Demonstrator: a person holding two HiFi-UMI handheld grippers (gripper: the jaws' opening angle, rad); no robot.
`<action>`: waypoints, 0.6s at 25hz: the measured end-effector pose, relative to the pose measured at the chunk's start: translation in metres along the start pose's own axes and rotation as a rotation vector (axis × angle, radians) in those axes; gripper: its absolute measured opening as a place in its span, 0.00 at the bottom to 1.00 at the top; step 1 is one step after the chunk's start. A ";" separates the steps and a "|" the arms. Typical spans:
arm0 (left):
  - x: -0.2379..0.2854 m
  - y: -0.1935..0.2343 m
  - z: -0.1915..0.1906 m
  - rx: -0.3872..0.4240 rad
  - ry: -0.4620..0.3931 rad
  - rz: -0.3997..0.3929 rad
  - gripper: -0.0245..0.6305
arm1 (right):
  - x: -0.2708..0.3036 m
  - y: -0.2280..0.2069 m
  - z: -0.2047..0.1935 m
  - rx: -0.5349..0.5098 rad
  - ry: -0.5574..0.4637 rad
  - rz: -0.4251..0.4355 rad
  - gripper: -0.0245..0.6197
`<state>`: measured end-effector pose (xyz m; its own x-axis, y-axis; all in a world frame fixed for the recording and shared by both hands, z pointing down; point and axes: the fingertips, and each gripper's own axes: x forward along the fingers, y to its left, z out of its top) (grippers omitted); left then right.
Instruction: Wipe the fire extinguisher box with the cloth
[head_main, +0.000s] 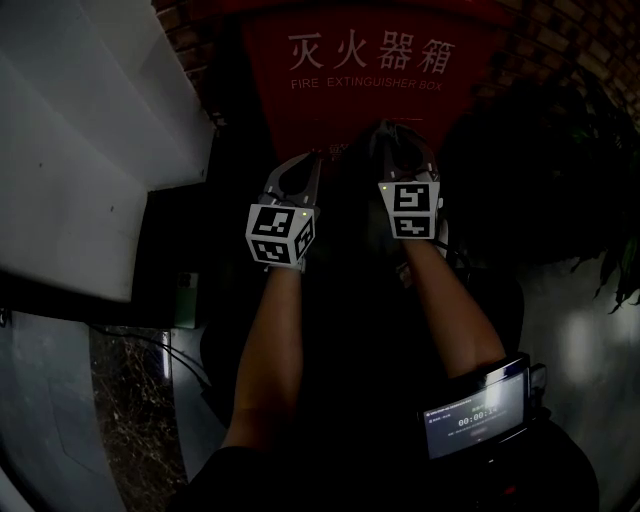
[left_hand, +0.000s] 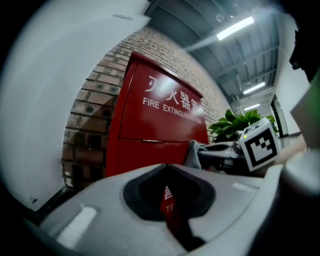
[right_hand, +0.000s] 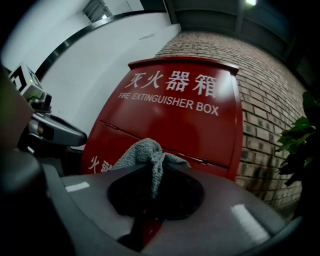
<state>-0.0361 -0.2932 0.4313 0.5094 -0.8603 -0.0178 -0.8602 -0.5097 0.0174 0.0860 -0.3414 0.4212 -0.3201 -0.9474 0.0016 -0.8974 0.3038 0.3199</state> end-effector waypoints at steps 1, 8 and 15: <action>0.001 -0.004 -0.001 0.007 0.004 -0.008 0.04 | -0.002 -0.008 -0.003 0.003 0.006 -0.017 0.10; 0.003 -0.014 -0.007 0.046 0.026 -0.039 0.04 | -0.016 -0.058 -0.018 -0.033 0.034 -0.128 0.10; -0.001 0.008 -0.014 0.013 0.041 0.029 0.04 | -0.027 -0.074 -0.030 0.047 0.057 -0.186 0.10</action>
<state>-0.0433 -0.2964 0.4457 0.4847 -0.8744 0.0230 -0.8747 -0.4847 0.0047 0.1705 -0.3414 0.4263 -0.1309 -0.9914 0.0010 -0.9531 0.1262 0.2750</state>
